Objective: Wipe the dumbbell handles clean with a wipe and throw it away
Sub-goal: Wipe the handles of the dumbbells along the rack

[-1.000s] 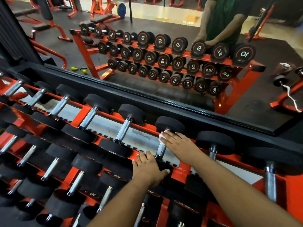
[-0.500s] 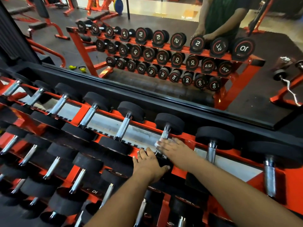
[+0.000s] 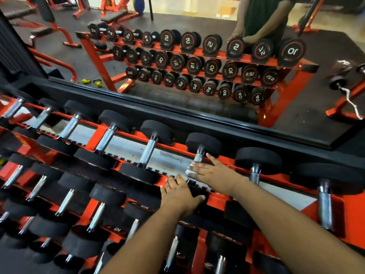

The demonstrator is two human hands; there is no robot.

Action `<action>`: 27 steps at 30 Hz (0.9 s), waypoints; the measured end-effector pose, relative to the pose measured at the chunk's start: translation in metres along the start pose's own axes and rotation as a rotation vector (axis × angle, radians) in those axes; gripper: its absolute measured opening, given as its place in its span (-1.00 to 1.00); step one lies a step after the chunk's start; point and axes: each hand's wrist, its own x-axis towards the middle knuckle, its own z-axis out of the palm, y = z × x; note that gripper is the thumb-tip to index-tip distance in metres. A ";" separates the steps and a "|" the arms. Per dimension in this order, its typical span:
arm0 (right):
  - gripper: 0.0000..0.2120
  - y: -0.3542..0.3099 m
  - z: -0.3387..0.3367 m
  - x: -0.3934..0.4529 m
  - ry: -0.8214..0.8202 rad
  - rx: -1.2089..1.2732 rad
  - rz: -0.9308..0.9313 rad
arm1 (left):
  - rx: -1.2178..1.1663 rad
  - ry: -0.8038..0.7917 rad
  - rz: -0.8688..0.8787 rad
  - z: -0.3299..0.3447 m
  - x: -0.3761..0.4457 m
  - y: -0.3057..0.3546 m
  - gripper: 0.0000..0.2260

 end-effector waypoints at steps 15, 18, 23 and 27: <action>-0.44 -0.012 -0.003 0.024 -0.067 -0.019 -0.088 | -0.006 -0.001 0.000 -0.001 0.002 -0.003 0.09; -0.41 0.004 0.000 0.003 -0.063 -0.013 -0.139 | -0.005 0.002 0.008 0.000 0.001 -0.003 0.08; -0.39 0.009 -0.006 0.008 -0.104 -0.058 -0.082 | -0.012 -0.011 0.003 -0.001 0.001 -0.002 0.09; -0.41 0.005 -0.014 0.026 -0.101 -0.057 -0.006 | -0.007 -0.016 -0.003 -0.001 0.001 -0.002 0.08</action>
